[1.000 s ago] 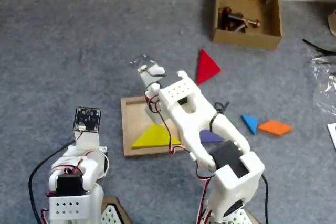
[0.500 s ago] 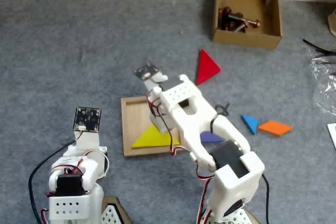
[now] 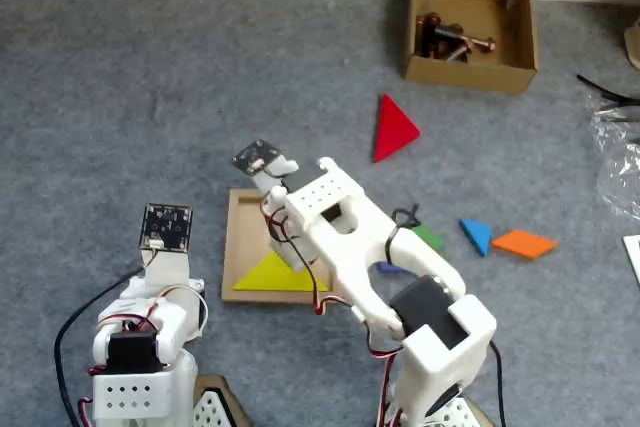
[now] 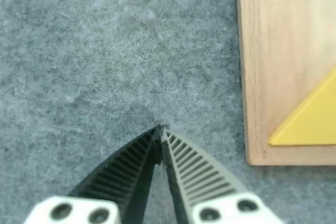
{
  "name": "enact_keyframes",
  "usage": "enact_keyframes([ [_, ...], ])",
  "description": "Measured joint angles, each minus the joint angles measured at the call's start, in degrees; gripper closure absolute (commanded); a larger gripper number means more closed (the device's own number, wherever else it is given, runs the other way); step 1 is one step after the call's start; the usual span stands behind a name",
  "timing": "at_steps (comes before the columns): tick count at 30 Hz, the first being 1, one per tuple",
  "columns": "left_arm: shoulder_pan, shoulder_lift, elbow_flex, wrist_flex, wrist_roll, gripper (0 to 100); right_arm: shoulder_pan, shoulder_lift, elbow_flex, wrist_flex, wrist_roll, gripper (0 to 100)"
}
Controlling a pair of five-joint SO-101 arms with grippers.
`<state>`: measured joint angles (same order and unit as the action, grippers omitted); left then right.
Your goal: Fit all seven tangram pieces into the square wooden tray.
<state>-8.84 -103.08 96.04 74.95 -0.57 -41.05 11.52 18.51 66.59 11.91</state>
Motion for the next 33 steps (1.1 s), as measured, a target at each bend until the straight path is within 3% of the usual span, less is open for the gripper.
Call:
enact_keyframes([
  [7,0.00,0.00,0.00,0.00,0.00,99,0.70,0.00,0.09,0.00,-0.09,99.5],
  [19,0.00,0.00,0.00,0.00,0.00,99,14.95,0.09,0.18,0.00,-0.09,99.5],
  [33,0.00,0.00,0.00,0.00,0.00,99,23.82,0.09,0.79,0.18,-0.09,99.5],
])
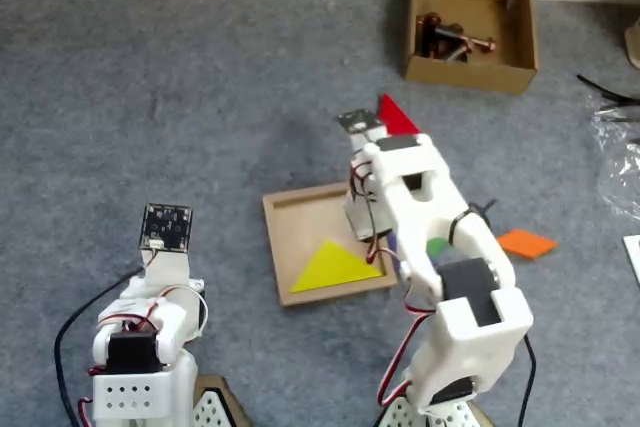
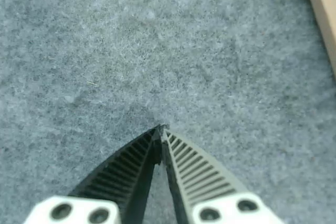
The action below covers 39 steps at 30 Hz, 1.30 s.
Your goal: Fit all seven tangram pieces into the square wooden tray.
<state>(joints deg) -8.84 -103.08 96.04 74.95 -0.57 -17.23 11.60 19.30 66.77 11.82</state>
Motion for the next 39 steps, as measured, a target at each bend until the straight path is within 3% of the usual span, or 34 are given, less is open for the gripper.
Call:
enact_keyframes([
  [7,0.00,0.00,0.00,0.00,0.00,99,-0.18,0.00,0.00,0.79,0.00,99.5],
  [23,0.00,0.00,0.00,0.00,0.00,99,-9.85,-0.18,1.85,2.64,0.00,99.5],
  [33,0.00,0.00,0.00,0.00,0.00,99,-10.37,-0.53,1.41,7.56,0.00,99.5],
  [39,0.00,0.00,0.00,0.00,0.00,99,-7.38,-9.93,-0.44,8.88,0.09,99.5],
])
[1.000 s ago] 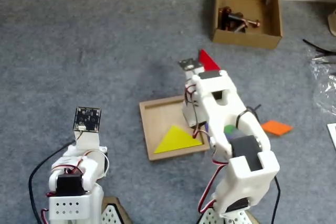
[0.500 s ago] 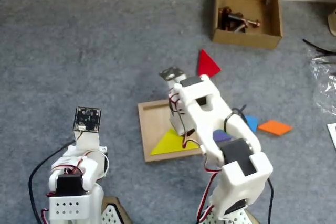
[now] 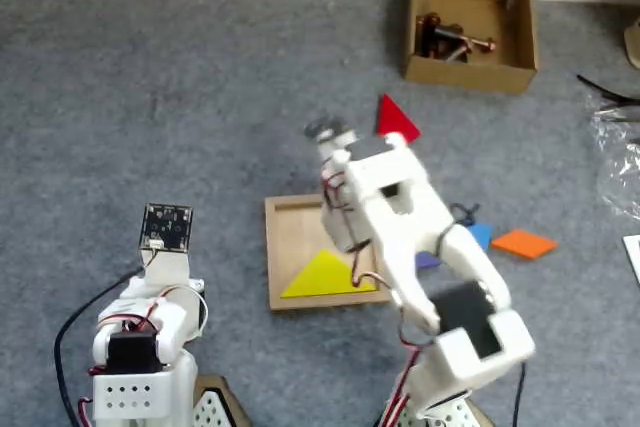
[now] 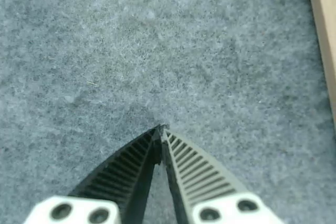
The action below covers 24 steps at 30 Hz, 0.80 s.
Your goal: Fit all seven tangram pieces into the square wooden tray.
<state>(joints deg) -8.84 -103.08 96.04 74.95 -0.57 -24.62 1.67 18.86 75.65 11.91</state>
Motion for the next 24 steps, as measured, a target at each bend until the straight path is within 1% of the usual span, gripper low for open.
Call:
enact_keyframes([
  [9,0.00,0.00,0.00,0.00,0.00,99,12.13,-13.71,-0.09,0.35,-0.09,99.5],
  [14,0.00,0.00,0.00,0.00,0.00,99,18.20,-16.53,-0.09,0.18,-0.09,99.2],
  [17,0.00,0.00,0.00,0.00,0.00,99,21.54,-16.53,-0.09,-1.85,-0.35,99.0],
  [18,0.00,0.00,0.00,0.00,0.00,99,22.51,-16.53,-0.09,-2.64,-0.44,97.7],
  [20,0.00,0.00,0.00,0.00,0.00,99,23.38,-16.53,-0.09,-3.96,-1.76,90.5],
  [22,0.00,0.00,0.00,0.00,0.00,99,23.30,-16.53,-0.70,-4.57,-5.80,81.1],
  [23,0.00,0.00,0.00,0.00,0.00,99,23.21,-16.53,-1.67,-4.57,-8.00,77.8],
  [24,0.00,0.00,0.00,0.00,0.00,99,23.21,-16.53,-2.73,-4.57,-9.93,76.5],
])
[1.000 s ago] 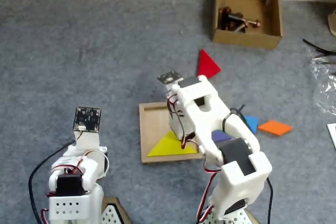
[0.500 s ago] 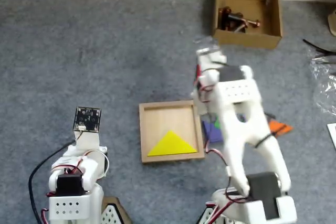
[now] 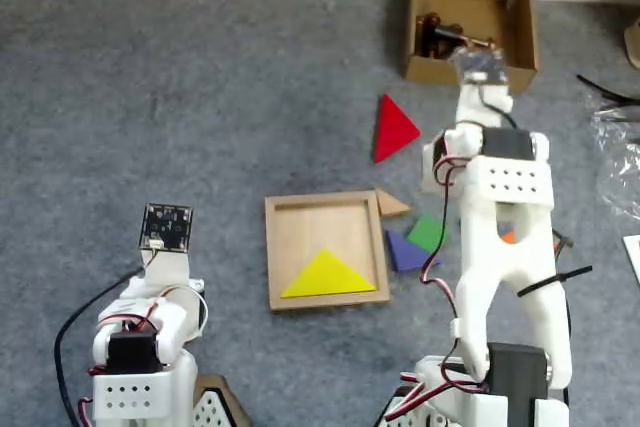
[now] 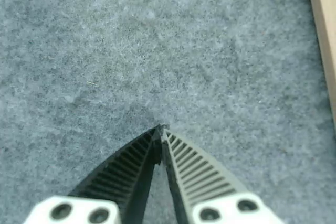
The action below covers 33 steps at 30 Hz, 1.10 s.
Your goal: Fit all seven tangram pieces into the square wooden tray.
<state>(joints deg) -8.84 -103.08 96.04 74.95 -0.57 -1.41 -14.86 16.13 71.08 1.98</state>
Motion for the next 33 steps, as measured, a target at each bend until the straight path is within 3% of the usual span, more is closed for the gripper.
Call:
enact_keyframes([
  [9,0.00,0.00,0.00,0.00,0.00,99,-4.04,5.71,-12.40,0.18,-2.55,76.4],
  [19,0.00,0.00,0.00,0.00,0.00,99,-8.35,30.59,-41.76,6.86,-3.25,76.4],
  [25,0.00,0.00,0.00,0.00,0.00,99,-8.97,46.59,-57.14,7.12,-8.62,76.4],
  [33,0.00,0.00,0.00,0.00,0.00,99,-9.14,69.98,-80.35,7.12,-9.58,76.4],
])
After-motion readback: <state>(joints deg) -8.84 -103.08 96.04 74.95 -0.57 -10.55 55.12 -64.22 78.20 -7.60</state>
